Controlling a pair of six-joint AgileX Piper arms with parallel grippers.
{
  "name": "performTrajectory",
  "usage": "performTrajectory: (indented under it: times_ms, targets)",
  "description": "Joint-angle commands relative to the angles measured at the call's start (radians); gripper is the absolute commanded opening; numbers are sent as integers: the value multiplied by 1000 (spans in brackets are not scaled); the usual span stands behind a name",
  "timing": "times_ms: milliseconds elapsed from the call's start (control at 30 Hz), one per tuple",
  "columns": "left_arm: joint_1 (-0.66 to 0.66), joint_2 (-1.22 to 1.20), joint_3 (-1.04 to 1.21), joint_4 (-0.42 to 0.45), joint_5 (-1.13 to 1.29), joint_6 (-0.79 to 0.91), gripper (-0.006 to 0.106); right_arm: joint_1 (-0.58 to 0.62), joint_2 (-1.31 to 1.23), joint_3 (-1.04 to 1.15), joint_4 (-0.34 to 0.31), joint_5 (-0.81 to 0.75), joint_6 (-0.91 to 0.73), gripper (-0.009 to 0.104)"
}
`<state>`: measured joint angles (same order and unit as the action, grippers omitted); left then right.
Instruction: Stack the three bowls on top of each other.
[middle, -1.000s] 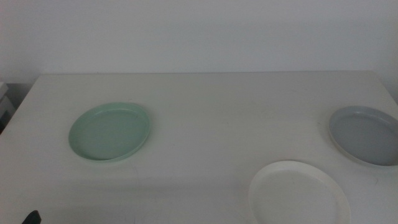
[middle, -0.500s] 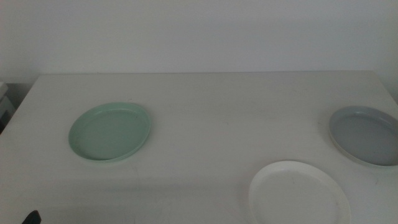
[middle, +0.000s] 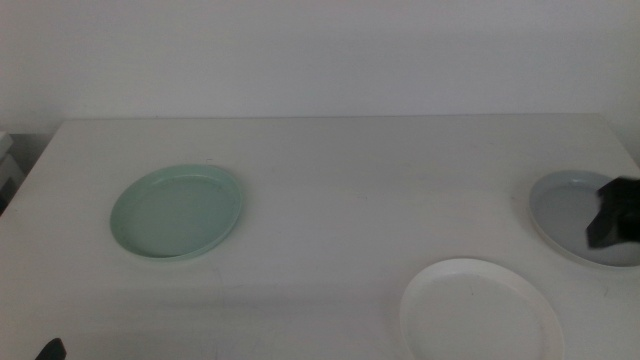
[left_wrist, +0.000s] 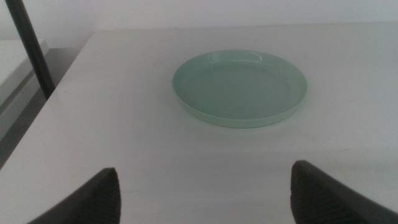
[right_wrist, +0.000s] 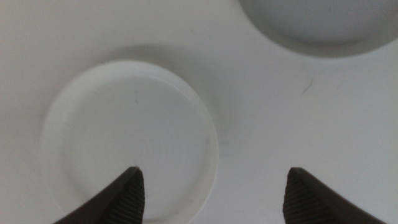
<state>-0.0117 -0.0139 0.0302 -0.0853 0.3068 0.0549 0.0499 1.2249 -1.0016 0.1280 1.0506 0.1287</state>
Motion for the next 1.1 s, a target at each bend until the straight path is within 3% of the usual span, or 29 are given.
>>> performTrajectory:
  times_ms: [0, 533, 767, 933, 1067]
  targets:
    - [1, -13, -5, -6, -78, -9, 101, 3, 33, -7, -3, -28, -2, 56]
    - [1, -13, -5, -6, -78, -9, 101, 77, 260, 180, 1, -299, 0, 56]
    - [1, -13, -5, -6, -78, -9, 101, 77, 348, 187, 1, -320, 0, 55]
    - [1, -13, -5, -6, -78, -9, 101, 77, 397, 187, 1, -339, -1, 48]
    - [1, -13, -5, -6, -78, -9, 101, 77, 406, 187, 1, -341, -1, 33]
